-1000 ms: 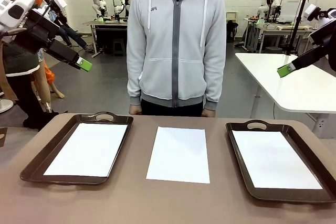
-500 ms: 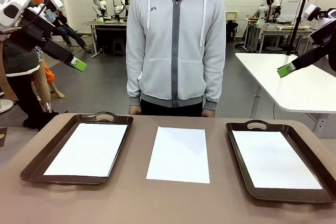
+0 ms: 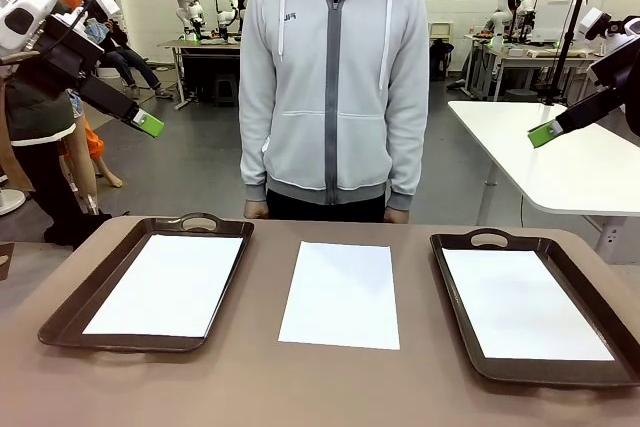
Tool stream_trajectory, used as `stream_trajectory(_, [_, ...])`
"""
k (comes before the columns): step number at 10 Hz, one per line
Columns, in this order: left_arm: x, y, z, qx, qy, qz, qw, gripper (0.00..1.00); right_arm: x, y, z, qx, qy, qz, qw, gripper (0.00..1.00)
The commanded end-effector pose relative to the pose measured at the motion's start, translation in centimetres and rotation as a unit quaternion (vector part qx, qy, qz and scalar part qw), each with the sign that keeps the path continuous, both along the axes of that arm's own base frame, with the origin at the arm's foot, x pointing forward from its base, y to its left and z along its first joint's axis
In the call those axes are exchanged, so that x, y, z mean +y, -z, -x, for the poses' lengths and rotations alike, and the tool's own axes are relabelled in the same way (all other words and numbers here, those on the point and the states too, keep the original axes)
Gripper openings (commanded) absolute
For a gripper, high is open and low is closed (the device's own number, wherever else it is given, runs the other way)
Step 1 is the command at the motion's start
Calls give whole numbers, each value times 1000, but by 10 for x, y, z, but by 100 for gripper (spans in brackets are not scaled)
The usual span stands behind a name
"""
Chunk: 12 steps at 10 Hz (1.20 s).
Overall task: Sort the A4 documents.
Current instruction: Receive the A4 Paper.
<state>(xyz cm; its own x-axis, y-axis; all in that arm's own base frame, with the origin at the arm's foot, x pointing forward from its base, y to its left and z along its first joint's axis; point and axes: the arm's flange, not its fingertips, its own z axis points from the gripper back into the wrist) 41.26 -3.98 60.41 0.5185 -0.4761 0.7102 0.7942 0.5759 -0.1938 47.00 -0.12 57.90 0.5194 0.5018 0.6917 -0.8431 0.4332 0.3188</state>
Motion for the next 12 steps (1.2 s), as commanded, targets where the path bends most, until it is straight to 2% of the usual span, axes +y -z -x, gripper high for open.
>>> stream_trajectory(1, [-1,0,0,-2,3,-2,1000,100,0,1,1,0,-3,4,1000,100])
stream_trajectory(12, [-1,0,0,-2,3,-2,1000,100,0,1,1,0,-3,4,1000,100])
